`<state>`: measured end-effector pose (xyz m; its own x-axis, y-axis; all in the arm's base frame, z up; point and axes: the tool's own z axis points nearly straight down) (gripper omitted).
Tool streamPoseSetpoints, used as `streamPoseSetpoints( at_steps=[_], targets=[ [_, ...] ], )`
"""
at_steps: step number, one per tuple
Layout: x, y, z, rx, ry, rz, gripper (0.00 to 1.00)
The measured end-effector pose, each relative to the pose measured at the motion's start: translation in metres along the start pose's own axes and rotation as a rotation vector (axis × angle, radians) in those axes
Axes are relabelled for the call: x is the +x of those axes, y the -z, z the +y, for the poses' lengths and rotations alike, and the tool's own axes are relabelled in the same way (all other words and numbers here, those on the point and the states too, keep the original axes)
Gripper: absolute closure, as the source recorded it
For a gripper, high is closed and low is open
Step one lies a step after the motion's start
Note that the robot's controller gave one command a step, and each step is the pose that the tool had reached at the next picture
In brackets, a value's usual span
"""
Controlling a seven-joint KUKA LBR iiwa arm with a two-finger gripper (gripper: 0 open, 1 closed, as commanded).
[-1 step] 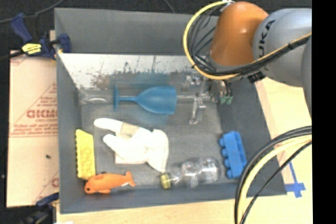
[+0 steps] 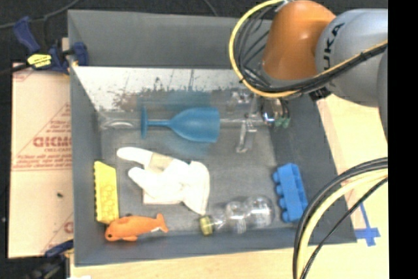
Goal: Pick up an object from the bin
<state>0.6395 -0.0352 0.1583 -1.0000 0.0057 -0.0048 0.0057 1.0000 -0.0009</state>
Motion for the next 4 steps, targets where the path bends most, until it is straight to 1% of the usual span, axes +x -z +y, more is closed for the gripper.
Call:
streamPoseSetpoints(
  at_steps=[1, 2, 3, 4],
  targets=[
    [-0.005, -0.081, 0.010, -0.002, -0.091, 0.000, 0.00],
    [0.013, -0.063, 0.074, -0.004, -0.154, -0.003, 0.00],
    [0.051, -0.088, 0.063, -0.002, -0.196, 0.001, 0.00],
    [0.053, -0.087, 0.099, -0.001, -0.121, -0.005, 0.00]
  ],
)
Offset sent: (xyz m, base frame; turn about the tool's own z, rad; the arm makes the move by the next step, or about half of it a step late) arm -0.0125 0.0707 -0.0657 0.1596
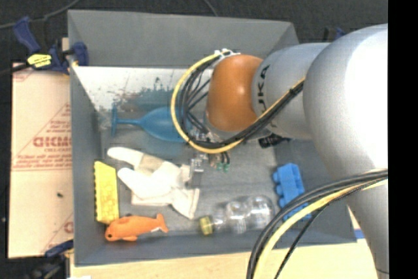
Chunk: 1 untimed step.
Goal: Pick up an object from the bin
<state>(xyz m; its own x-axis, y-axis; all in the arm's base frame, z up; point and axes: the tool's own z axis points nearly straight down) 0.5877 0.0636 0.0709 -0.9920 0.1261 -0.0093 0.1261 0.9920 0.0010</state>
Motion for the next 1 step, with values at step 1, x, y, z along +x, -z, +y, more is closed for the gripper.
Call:
streamPoseSetpoints(
  at_steps=[1],
  targets=[
    [0.0176, 0.0007, 0.0002, -0.003, -0.074, 0.001, 1.00]
  ],
)
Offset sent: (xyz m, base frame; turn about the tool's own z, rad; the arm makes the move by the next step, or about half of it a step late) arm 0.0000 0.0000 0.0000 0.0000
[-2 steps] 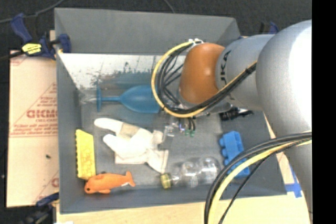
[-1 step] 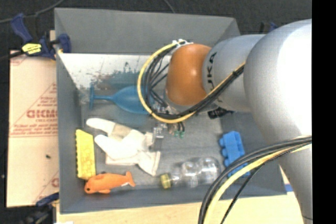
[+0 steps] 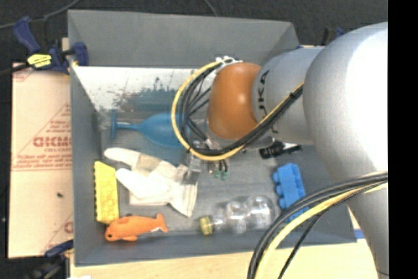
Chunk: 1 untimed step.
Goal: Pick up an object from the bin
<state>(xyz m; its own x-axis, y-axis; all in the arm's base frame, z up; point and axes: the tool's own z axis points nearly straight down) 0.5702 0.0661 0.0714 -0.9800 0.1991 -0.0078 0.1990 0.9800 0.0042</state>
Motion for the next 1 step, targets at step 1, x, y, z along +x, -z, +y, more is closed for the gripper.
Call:
streamPoseSetpoints(
  at_steps=[1],
  targets=[
    [0.0000, 0.0000, 0.0000, 0.000, 0.000, 0.000, 1.00]
  ],
)
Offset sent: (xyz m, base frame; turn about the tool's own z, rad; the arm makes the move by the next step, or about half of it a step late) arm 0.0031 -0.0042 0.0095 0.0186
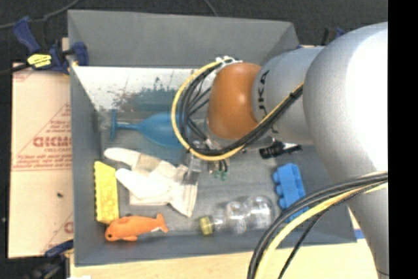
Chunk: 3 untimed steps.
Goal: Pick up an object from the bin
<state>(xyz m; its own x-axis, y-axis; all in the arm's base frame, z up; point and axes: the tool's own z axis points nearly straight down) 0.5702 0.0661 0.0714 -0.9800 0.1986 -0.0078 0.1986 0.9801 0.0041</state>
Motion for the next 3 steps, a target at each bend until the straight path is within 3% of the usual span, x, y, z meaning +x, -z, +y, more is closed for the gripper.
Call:
streamPoseSetpoints(
  at_steps=[1, 2, 3],
  targets=[
    [-0.005, 0.010, -0.003, -0.003, -0.013, -0.004, 1.00],
    [-0.010, 0.056, -0.004, -0.003, -0.033, -0.007, 1.00],
    [-0.008, 0.030, -0.016, -0.002, -0.045, -0.005, 1.00]
  ],
)
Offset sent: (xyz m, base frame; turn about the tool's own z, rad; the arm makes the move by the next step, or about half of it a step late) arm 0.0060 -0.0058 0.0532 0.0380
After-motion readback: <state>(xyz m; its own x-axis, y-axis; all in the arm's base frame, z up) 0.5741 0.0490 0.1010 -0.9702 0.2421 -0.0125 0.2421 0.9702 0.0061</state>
